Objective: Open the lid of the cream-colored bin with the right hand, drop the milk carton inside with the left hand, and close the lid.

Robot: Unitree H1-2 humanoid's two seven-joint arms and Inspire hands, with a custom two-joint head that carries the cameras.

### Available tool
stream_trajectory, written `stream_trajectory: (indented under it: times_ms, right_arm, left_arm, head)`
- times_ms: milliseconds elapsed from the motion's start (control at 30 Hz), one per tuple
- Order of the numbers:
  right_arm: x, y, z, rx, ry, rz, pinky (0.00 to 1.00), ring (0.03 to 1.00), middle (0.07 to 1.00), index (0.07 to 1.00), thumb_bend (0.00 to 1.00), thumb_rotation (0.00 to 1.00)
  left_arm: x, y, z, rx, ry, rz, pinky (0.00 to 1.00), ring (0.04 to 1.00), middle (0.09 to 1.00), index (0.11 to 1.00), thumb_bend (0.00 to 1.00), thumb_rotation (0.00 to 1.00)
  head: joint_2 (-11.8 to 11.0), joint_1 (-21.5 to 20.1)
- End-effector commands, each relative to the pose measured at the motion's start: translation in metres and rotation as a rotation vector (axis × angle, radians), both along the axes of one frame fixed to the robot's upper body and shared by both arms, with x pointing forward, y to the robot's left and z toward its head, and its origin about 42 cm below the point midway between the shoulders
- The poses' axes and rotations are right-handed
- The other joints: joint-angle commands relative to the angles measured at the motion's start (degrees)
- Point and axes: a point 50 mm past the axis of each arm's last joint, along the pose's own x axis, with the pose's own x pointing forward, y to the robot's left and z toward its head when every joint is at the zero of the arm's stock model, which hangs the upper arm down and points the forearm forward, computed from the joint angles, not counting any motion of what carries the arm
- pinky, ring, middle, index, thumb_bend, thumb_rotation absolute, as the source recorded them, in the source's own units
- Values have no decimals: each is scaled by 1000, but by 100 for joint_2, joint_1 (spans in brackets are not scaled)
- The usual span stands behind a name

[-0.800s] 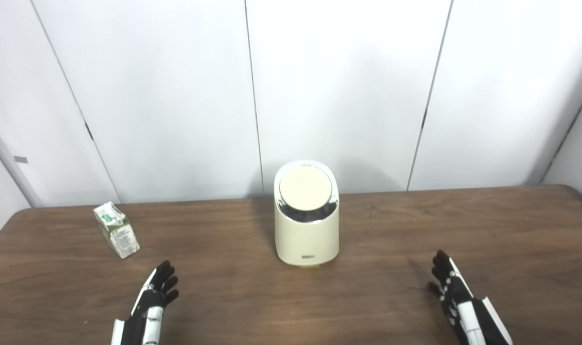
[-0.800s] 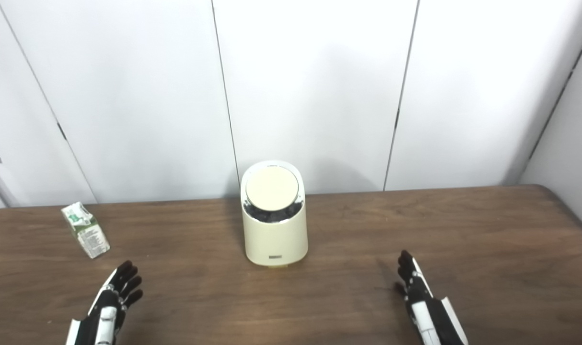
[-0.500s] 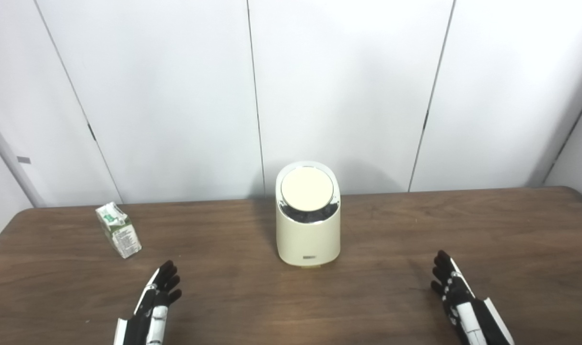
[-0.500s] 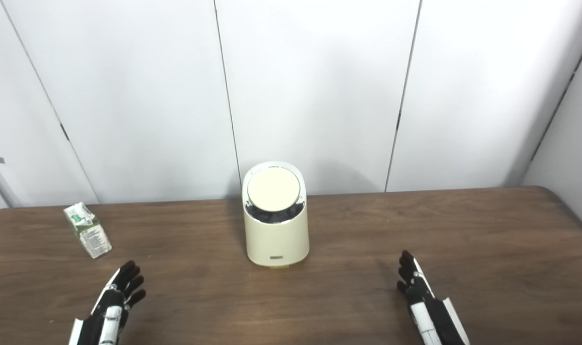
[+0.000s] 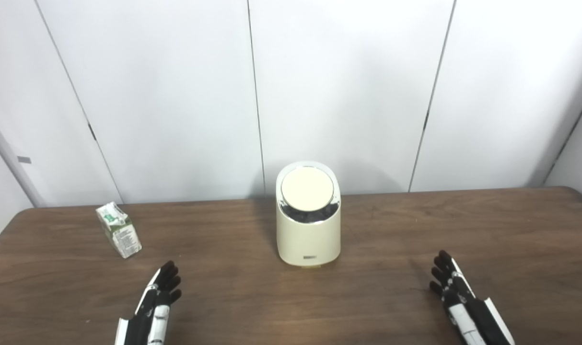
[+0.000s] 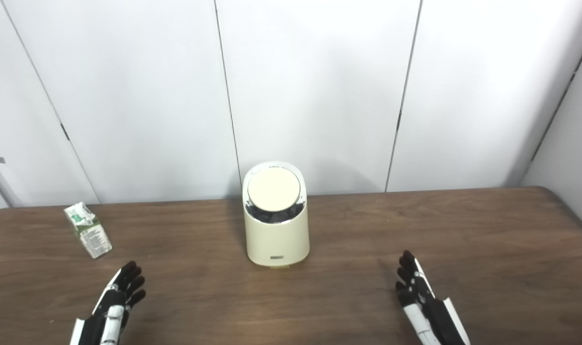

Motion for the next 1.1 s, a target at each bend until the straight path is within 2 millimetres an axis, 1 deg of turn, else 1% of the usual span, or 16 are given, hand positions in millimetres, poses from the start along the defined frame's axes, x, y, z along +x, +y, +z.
stream_trajectory:
  times_ms: [0,67,100,133,233,300,333,400,433,500,600,667,700,800,967,1067]
  right_arm:
    - [0,-4,3,-18,-41,-1,905,956,977,988,622,742]
    - [1,-5,5,-22,-47,-3,889,949,974,984,626,676]
    - [4,-6,7,-32,-59,-5,888,949,973,983,627,669]
    - [6,-6,9,-40,-68,-7,860,943,966,975,668,627]
    - [15,-7,25,-84,-99,-10,829,932,956,962,721,596]
    - [24,-6,40,-120,-127,-14,807,927,953,959,740,581]
    - [29,-4,47,-146,-148,-17,818,923,949,956,745,571]
    - [40,-1,61,-190,-185,-24,844,910,940,952,741,564]
    - [46,3,69,-206,-204,-25,847,906,936,947,745,556]
    - [59,10,84,-223,-232,-29,849,896,924,934,763,551]
    - [75,25,105,-199,-252,-23,851,895,910,913,817,545]
    - [81,32,115,-189,-256,-18,856,897,908,907,835,540]
    - [85,37,121,-187,-261,-12,860,897,905,905,842,533]
    - [96,49,140,-197,-271,13,877,910,916,920,836,507]
    - [111,65,157,-256,-275,42,874,920,927,923,869,491]
    - [120,74,160,-296,-271,46,833,915,922,914,886,488]
  left_arm:
    - [-4,-10,-14,-18,40,-4,891,908,921,941,392,865]
    - [-3,-13,-15,-10,42,-1,882,903,919,939,397,866]
    - [-2,-14,-16,-4,44,1,881,902,918,939,397,867]
    - [-1,-15,-16,0,46,2,881,906,922,942,402,882]
    - [1,-20,-15,3,43,-7,886,913,926,944,396,903]
    - [3,-24,-14,16,48,-9,888,914,927,946,401,910]
    - [4,-25,-14,21,48,-11,880,911,926,946,412,922]
    - [6,-27,-13,22,45,-13,881,909,923,946,417,927]
    - [7,-27,-14,18,43,-14,881,909,922,945,421,923]
    - [9,-26,-13,10,45,-13,875,902,915,940,433,907]
    - [11,-24,-14,1,49,-14,862,888,905,934,491,890]
    - [12,-23,-15,6,48,-15,854,881,899,928,511,882]
    - [13,-23,-15,8,48,-17,842,874,894,926,531,884]
    - [14,-22,-13,9,45,-21,829,870,892,926,551,881]
    - [15,-21,-9,1,47,-23,826,869,894,932,567,872]
    - [14,-21,-8,-2,48,-22,821,866,891,930,572,864]
  head:
    - [16,-15]
    - [26,-40]
    - [50,-66]
    - [56,-70]
    - [138,-84]
    - [288,-78]
    - [332,-85]
    - [536,-113]
    - [565,-117]
    - [760,-95]
    - [866,-64]
    - [1053,-68]
    - [1053,-68]
    - [1281,-40]
    - [1426,1]
    - [1451,-8]
